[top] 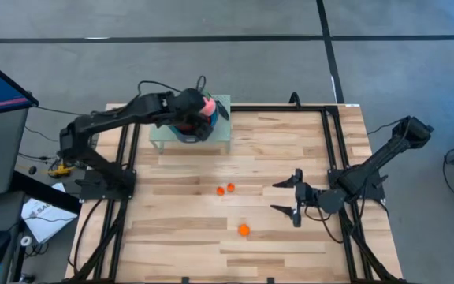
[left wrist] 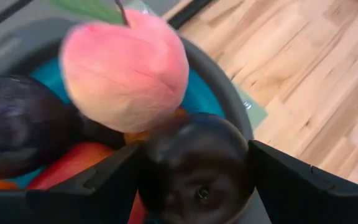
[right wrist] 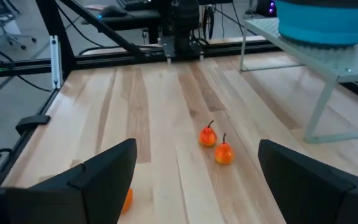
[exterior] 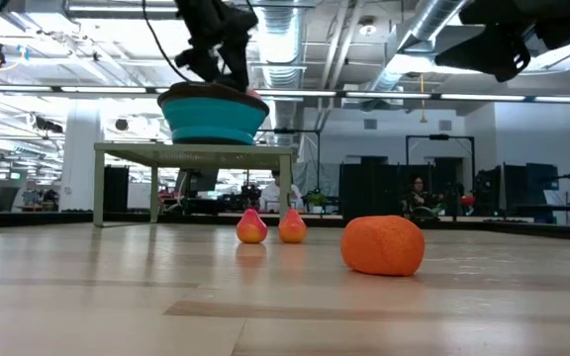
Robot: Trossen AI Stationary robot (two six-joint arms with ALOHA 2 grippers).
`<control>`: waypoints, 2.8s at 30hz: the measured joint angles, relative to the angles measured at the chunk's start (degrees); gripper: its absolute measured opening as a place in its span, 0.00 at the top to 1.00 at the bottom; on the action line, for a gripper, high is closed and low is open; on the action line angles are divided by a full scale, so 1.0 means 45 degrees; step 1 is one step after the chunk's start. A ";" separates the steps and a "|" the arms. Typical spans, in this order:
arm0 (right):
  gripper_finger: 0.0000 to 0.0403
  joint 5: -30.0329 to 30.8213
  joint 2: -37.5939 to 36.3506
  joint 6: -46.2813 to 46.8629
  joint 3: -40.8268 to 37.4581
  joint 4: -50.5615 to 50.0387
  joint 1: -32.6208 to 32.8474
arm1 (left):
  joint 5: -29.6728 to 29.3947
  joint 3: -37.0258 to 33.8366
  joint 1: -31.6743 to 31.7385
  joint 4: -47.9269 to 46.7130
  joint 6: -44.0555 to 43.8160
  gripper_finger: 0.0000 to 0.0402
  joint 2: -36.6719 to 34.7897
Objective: Pick & Place Fruit
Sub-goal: Put the purple plum into the blue strainer bowl on the shelf, then put the left orange pear into the blue strainer bowl on the shelf
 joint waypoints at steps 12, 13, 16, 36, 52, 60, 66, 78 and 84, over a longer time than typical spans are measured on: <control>0.18 -0.0041 0.0002 -0.0294 0.0000 0.0260 0.0132 | -0.0196 -0.0015 0.0026 -0.0058 0.0044 0.26 0.0592; 0.18 -0.0041 0.0002 -0.0293 0.0000 0.0263 0.0131 | -0.0196 -0.0015 0.0026 -0.0041 0.0044 0.25 0.0546; 0.18 -0.0041 0.0002 -0.0292 0.0000 0.0274 0.0117 | -0.0196 -0.0010 0.0026 -0.0030 0.0044 0.20 0.0327; 0.18 -0.0036 0.0002 -0.0250 0.0000 0.0449 0.0097 | -0.0089 0.0000 -0.2201 0.0133 0.1089 0.17 -0.2503; 0.18 -0.0022 0.0002 -0.0153 0.0010 0.0694 -0.0058 | -0.3358 -0.2270 -1.0632 0.0607 -0.0320 0.39 -0.0010; 0.18 -0.0032 0.0002 -0.0267 0.0010 0.0785 -0.0063 | -0.5129 -0.9076 -1.1631 1.0275 -0.1614 0.40 0.0073; 0.18 -0.0036 0.0002 -0.0294 0.0010 0.0845 -0.0068 | -0.6112 -1.2190 -1.0647 1.8166 0.1374 0.41 0.1104; 0.18 -0.0032 0.0007 -0.0285 0.0015 0.1044 -0.0068 | -0.4485 -1.1691 -0.8661 1.9802 -0.0494 0.52 0.3907; 0.18 -0.0032 0.0007 -0.0289 0.0015 0.1071 -0.0068 | -0.4439 -1.1402 -0.8595 2.0479 -0.0491 0.61 0.4484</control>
